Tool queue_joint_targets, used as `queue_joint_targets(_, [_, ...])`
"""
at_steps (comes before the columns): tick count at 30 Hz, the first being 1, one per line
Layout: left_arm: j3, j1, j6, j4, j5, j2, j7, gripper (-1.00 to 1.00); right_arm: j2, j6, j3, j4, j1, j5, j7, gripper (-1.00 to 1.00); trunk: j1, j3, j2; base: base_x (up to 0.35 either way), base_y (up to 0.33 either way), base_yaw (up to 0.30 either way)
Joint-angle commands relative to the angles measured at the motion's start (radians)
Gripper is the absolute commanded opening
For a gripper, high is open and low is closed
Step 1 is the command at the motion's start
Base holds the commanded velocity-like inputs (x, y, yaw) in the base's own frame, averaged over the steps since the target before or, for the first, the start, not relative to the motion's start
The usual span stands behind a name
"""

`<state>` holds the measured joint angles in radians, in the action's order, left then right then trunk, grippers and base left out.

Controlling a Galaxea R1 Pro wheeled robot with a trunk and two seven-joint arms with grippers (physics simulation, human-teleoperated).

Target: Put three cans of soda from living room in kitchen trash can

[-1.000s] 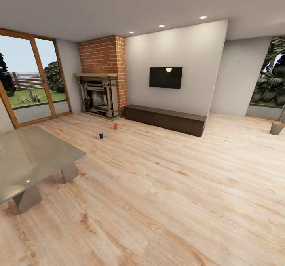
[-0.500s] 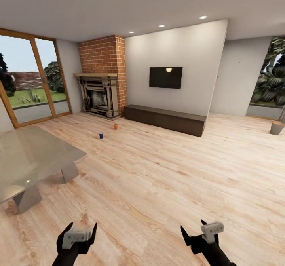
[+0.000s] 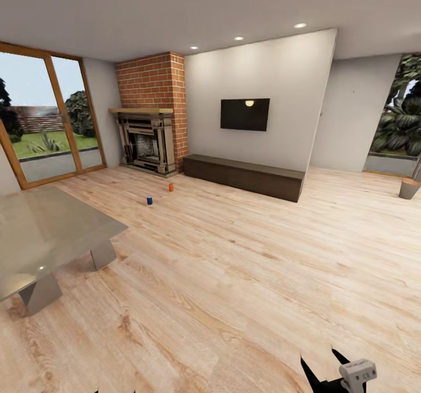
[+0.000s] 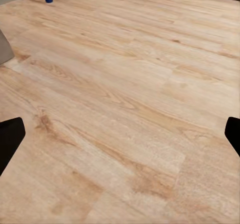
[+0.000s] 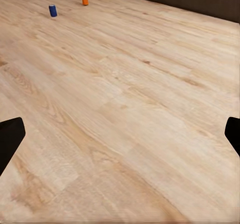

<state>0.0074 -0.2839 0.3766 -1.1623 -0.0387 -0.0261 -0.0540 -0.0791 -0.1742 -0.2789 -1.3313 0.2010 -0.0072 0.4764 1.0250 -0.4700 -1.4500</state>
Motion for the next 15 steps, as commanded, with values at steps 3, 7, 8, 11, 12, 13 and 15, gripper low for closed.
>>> queue_joint_targets(3, [0.0,0.001,0.004,0.008,0.0,0.0,-0.001,1.0,0.0,-0.003,-0.001,0.01,0.0,0.003,0.003,1.0,0.0,0.0,0.0,0.0,0.0,0.0])
queue_joint_targets(7, [-0.001,0.002,0.01,0.029,0.001,0.0,0.002,1.0,0.001,-0.007,0.004,0.024,0.0,0.008,0.006,1.0,0.0,0.0,0.0,0.0,0.0,0.0])
queue_joint_targets(8, [-0.001,0.002,0.01,0.03,0.001,0.0,0.002,1.0,0.001,-0.007,0.004,0.025,0.0,0.008,0.007,1.0,0.0,0.0,0.0,0.0,0.0,0.0])
queue_joint_targets(11, [0.0,0.002,0.009,0.033,0.002,0.0,0.003,1.0,0.001,-0.007,0.005,0.027,0.0,0.008,0.007,1.0,0.0,0.0,0.0,0.0,0.0,0.0])
queue_joint_targets(12, [0.0,0.003,0.01,0.035,0.002,0.0,0.003,1.0,0.001,-0.007,0.005,0.029,0.0,0.008,0.007,1.0,0.0,0.0,0.0,0.0,0.0,0.0])
queue_joint_targets(13, [-0.001,0.003,0.01,0.052,0.001,0.0,0.004,1.0,0.001,-0.008,0.006,0.041,0.0,0.007,0.007,1.0,0.0,0.0,0.0,0.0,0.0,0.0])
queue_joint_targets(15, [-0.001,0.003,0.01,0.057,0.0,0.0,0.004,1.0,0.001,-0.008,0.006,0.045,0.0,0.006,0.007,1.0,0.0,0.0,0.0,0.011,0.0,0.0])
